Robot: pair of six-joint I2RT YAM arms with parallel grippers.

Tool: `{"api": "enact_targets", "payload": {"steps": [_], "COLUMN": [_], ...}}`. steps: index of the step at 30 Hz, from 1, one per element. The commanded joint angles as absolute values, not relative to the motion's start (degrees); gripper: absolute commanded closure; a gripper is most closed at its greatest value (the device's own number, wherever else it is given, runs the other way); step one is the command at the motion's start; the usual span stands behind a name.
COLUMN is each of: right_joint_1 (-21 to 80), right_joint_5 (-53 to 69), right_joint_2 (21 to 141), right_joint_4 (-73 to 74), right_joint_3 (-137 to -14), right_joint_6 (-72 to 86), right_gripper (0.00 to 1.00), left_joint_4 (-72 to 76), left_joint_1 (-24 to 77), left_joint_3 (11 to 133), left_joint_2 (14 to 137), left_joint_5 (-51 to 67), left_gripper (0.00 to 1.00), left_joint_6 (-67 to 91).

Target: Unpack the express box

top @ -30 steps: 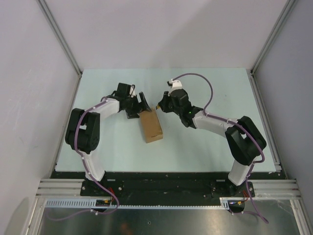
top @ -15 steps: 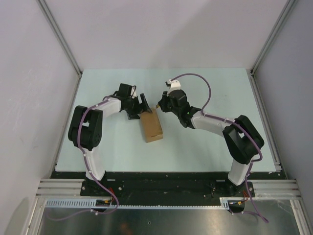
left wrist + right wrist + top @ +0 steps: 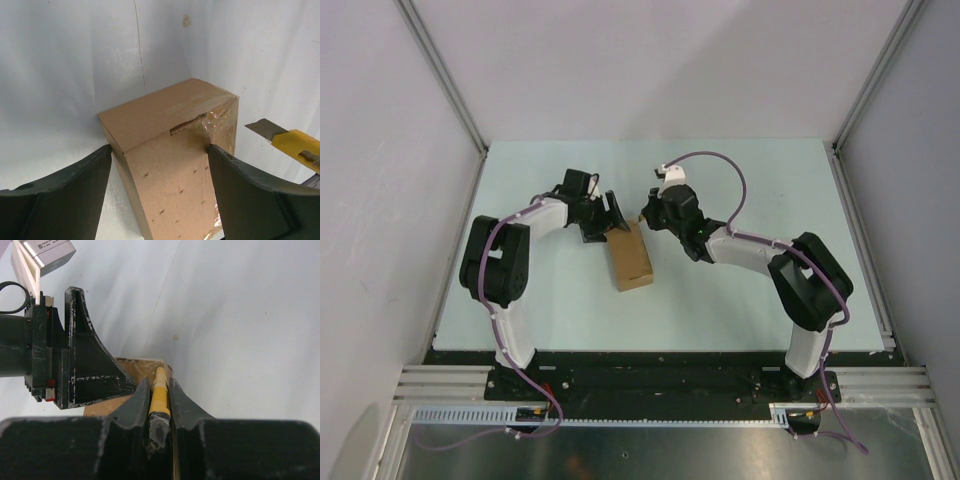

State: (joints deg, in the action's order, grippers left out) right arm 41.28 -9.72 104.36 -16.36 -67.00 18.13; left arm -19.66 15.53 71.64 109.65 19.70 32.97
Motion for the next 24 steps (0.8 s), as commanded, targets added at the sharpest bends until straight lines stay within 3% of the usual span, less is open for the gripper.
{"api": "enact_targets", "payload": {"steps": [1,24], "right_joint_1": [41.7,42.5], "right_joint_5": [-11.1,-12.5], "right_joint_2": [105.0,107.2], "right_joint_4": [-19.9,-18.0], "right_joint_3": [-69.8,-70.5], "right_joint_6": [17.4,17.1], "right_gripper": [1.00,1.00], "left_joint_4": [-22.5,-23.4], "left_joint_1": [15.7,15.7], "left_joint_3": [72.6,72.9], "left_joint_2": [111.3,112.1], "left_joint_5": [16.3,15.7], "left_gripper": [0.20,0.20], "left_joint_6": [30.1,29.3]}}
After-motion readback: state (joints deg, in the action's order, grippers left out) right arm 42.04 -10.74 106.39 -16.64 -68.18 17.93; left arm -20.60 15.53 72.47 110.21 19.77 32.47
